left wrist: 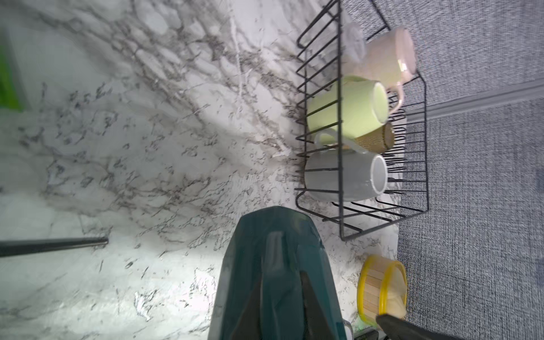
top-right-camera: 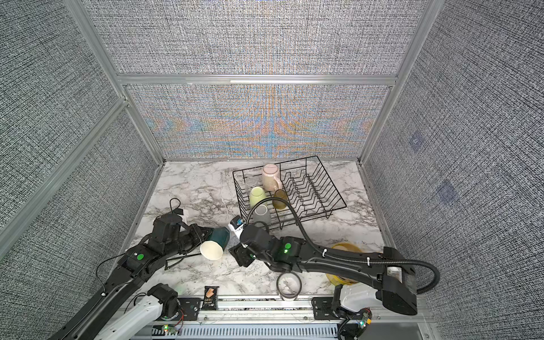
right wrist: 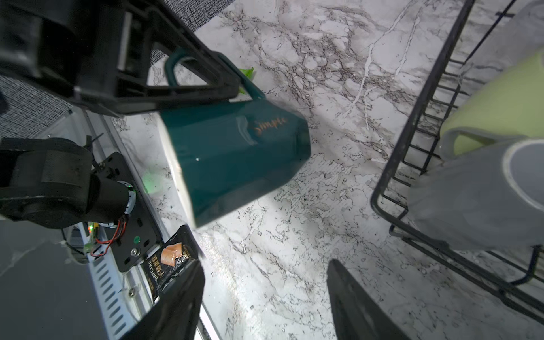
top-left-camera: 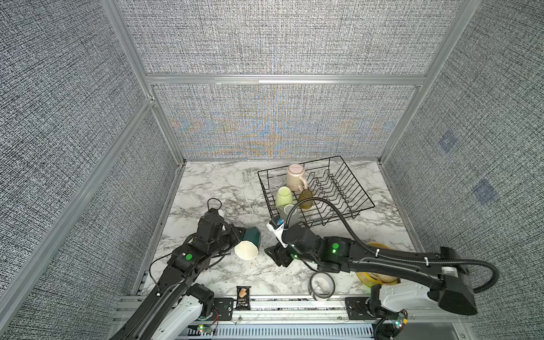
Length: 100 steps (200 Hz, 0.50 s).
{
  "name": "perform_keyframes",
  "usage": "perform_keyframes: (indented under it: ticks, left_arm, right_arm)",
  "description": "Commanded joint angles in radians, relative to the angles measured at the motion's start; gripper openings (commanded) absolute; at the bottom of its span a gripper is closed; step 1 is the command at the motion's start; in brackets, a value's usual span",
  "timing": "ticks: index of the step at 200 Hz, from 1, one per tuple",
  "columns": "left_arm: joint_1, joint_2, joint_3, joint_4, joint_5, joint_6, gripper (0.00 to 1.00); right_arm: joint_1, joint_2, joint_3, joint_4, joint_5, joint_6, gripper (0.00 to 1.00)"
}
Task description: Load the cups into the dish rack
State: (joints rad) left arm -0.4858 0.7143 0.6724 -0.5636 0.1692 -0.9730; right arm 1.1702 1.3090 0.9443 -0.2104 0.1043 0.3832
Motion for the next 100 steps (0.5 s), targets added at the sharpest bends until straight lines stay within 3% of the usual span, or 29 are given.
perform_keyframes:
  ticks: [1, 16, 33, 63, 100]
  left_arm:
    - [0.000, -0.002, 0.037, 0.087, 0.072, 0.108, 0.00]
    - [0.000, -0.001, 0.048, 0.130, 0.131, 0.124, 0.00]
    - [0.000, 0.002, 0.044, 0.201, 0.199, 0.118, 0.00]
    - [0.000, 0.031, 0.029, 0.381, 0.365, 0.063, 0.00]
    - [0.000, 0.065, 0.043, 0.474, 0.466, 0.038, 0.00]
  right_arm:
    - [-0.061, -0.059, -0.074, 0.107, -0.156, 0.081, 0.73]
    - [-0.104, -0.117, -0.129, 0.173, -0.198, 0.134, 0.82]
    - [-0.135, -0.189, -0.209, 0.292, -0.211, 0.200, 0.99]
    - [-0.196, -0.288, -0.325, 0.468, -0.237, 0.312, 0.99]
    - [-0.291, -0.291, -0.347, 0.534, -0.405, 0.483, 0.99]
